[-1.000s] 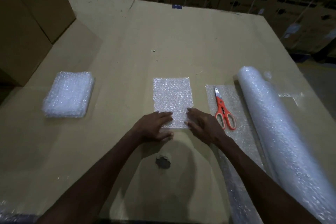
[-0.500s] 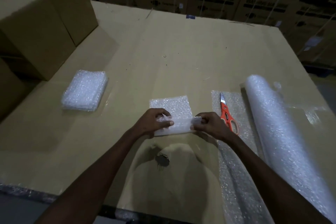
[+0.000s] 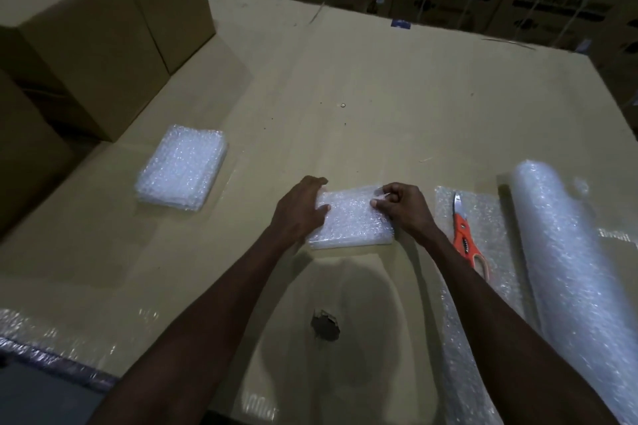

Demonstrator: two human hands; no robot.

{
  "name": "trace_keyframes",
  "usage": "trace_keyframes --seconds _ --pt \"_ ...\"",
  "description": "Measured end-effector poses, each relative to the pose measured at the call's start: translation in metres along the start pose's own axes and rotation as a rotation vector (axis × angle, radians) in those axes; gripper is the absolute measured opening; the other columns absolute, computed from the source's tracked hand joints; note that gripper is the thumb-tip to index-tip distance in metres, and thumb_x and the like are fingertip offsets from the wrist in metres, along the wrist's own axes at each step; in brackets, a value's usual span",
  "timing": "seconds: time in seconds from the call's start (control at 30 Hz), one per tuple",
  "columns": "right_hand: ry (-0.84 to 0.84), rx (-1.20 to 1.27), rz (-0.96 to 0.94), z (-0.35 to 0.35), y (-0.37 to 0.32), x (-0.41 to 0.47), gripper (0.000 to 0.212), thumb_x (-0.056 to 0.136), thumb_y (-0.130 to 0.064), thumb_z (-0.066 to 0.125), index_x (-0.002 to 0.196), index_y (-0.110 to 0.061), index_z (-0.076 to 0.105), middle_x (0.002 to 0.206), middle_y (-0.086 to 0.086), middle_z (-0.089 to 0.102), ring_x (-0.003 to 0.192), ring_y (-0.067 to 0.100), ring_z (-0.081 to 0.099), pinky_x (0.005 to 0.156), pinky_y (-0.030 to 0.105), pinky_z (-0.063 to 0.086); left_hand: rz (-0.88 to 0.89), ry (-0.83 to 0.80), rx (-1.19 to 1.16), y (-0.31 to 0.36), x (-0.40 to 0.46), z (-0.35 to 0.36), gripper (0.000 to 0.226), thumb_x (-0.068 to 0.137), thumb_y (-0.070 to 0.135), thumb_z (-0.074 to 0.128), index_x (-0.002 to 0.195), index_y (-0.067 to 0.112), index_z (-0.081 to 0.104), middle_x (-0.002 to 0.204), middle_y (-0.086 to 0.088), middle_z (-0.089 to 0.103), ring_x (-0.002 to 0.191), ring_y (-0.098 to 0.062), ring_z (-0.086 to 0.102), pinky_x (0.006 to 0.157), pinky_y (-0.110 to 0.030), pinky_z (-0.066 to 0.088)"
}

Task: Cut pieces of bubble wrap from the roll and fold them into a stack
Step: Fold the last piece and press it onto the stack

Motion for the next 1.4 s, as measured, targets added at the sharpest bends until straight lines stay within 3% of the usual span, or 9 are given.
trace_keyframes --seconds 0.33,0.43,0.63,0.83,1.03,1.17,1.27,1.33,1.4 --pt "0.159 -0.398 0.03 -0.006 -0.006 -0.005 0.052 0.077 -0.023 0.088 0.122 -0.006 0.068 0.103 0.009 0.072 0.095 0.025 0.066 0.079 0.031 0.045 0.429 -0.328 0.305 0.027 -0.004 0.063 0.065 0.101 0.043 0.025 0.156 0.009 0.029 0.165 -0.009 0.02 0.153 -0.027 0.015 0.122 -0.046 0.01" --pt "0.279 -0.504 -0.154 0.011 -0.026 -0.03 0.051 0.086 -0.01 0.077 0.133 -0.001 0.06 0.128 0.02 0.062 0.115 0.038 0.059 0.095 0.04 0.046 0.448 -0.316 0.335 0.022 -0.005 0.068 0.07 0.099 0.049 0.013 0.158 0.012 0.025 0.166 -0.005 0.015 0.153 -0.026 0.013 0.121 -0.048 0.009" --pt "0.167 -0.657 -0.34 0.072 -0.012 -0.063 0.042 0.1 -0.012 0.045 0.129 0.015 0.058 0.132 0.035 0.06 0.121 0.047 0.062 0.095 0.057 0.054 0.462 -0.262 0.37 0.017 -0.006 0.072 0.065 0.102 0.045 0.014 0.158 0.015 0.025 0.166 -0.002 0.017 0.153 -0.025 0.017 0.121 -0.048 0.013" --pt "-0.07 -0.814 -0.178 0.068 0.018 -0.049 0.059 0.112 -0.035 0.021 0.163 -0.009 0.006 0.171 0.009 -0.002 0.158 0.023 -0.003 0.125 0.053 0.002 0.416 -0.254 0.353 0.022 -0.009 0.064 0.074 0.095 0.053 0.01 0.158 0.017 0.026 0.165 -0.003 0.02 0.15 -0.027 0.025 0.118 -0.044 0.021" --pt "-0.007 -0.822 -0.061 0.033 0.022 -0.05 0.071 0.109 -0.052 0.02 0.162 -0.006 0.005 0.171 0.012 -0.004 0.158 0.025 -0.007 0.127 0.05 -0.001 0.427 -0.171 0.379 0.035 -0.025 0.038 0.083 0.079 0.074 0.033 0.126 0.013 0.063 0.13 -0.006 0.059 0.11 -0.028 0.057 0.08 -0.039 0.049" --pt "0.145 -0.722 0.017 0.012 0.02 -0.07 0.067 0.108 -0.047 0.034 0.157 -0.002 0.027 0.168 0.017 0.017 0.157 0.031 0.012 0.124 0.05 0.014 0.557 0.0 0.465 0.05 -0.048 0.03 0.062 0.084 0.072 0.048 0.085 0.012 0.066 0.088 -0.002 0.061 0.078 -0.024 0.057 0.058 -0.032 0.033" --pt "0.315 -0.615 0.02 0.007 0.014 -0.1 0.04 0.105 -0.045 0.047 0.114 -0.009 0.061 0.123 0.016 0.063 0.118 0.036 0.059 0.092 0.043 0.048 0.548 -0.003 0.465 0.055 -0.057 0.034 0.051 0.084 0.062 0.062 0.084 0.011 0.063 0.085 -0.005 0.062 0.076 -0.026 0.058 0.059 -0.032 0.026" --pt "0.374 -0.546 0.016 0.011 0.006 -0.116 0.031 0.1 -0.041 0.057 0.084 -0.015 0.055 0.084 0.005 0.062 0.082 0.032 0.063 0.066 0.036 0.042 0.511 0.048 0.428 0.058 -0.063 0.035 0.047 0.081 0.058 0.068 0.078 0.011 0.06 0.077 -0.004 0.059 0.068 -0.026 0.058 0.056 -0.031 0.026" --pt "0.386 -0.42 0.034 0.016 0.0 -0.123 0.022 0.095 -0.034 0.068 0.089 -0.014 0.064 0.082 0.006 0.068 0.079 0.03 0.067 0.066 0.034 0.044 0.461 0.099 0.369 0.058 -0.068 0.036 0.046 0.081 0.058 0.066 0.077 0.013 0.057 0.073 -0.003 0.056 0.061 -0.025 0.055 0.052 -0.03 0.027"
Point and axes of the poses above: each hand's wrist, its own x-axis towards the middle knuckle, its own z-axis out of the palm, y = z × x, the point moved 8 cm from there along x, towards the middle knuckle
